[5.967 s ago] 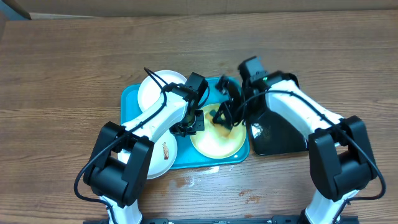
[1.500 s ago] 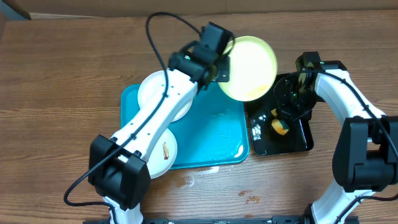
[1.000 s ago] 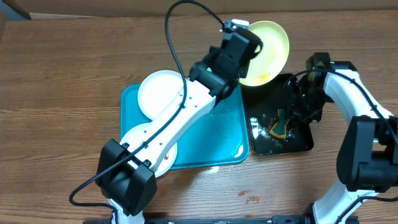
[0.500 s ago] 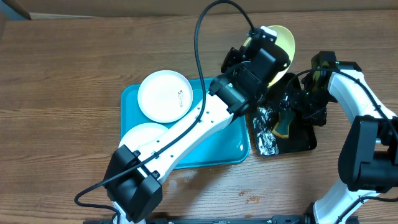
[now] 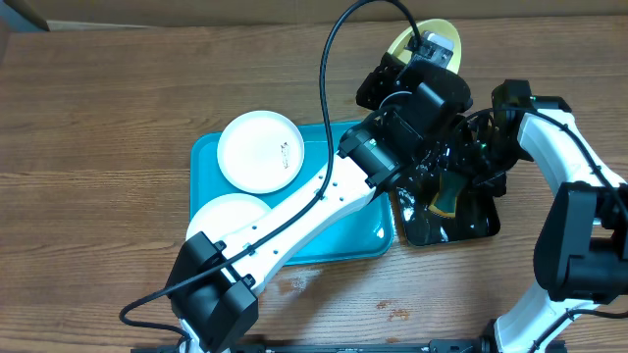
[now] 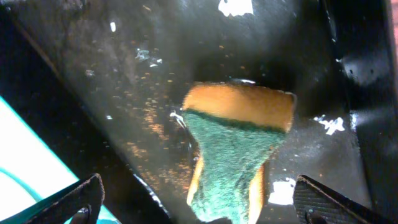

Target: Clean dirty plates on tray and stack at the side

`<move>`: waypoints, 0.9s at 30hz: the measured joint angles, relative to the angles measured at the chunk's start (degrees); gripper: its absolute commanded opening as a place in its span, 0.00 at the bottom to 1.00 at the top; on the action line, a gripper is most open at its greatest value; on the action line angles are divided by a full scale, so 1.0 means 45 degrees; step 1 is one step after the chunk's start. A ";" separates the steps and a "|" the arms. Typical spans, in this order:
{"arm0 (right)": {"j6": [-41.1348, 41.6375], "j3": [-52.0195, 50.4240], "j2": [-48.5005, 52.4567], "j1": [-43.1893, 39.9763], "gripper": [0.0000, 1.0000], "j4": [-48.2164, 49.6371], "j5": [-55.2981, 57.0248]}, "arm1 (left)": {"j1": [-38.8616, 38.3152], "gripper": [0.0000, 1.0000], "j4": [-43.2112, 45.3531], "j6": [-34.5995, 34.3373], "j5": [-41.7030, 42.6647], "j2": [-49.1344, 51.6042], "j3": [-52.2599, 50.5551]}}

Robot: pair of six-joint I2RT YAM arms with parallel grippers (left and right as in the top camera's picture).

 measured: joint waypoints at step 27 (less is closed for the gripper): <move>0.1588 -0.1671 -0.2288 -0.2759 0.04 0.2166 0.1914 | -0.0350 0.04 -0.0238 0.1297 0.1083 0.0000 0.0000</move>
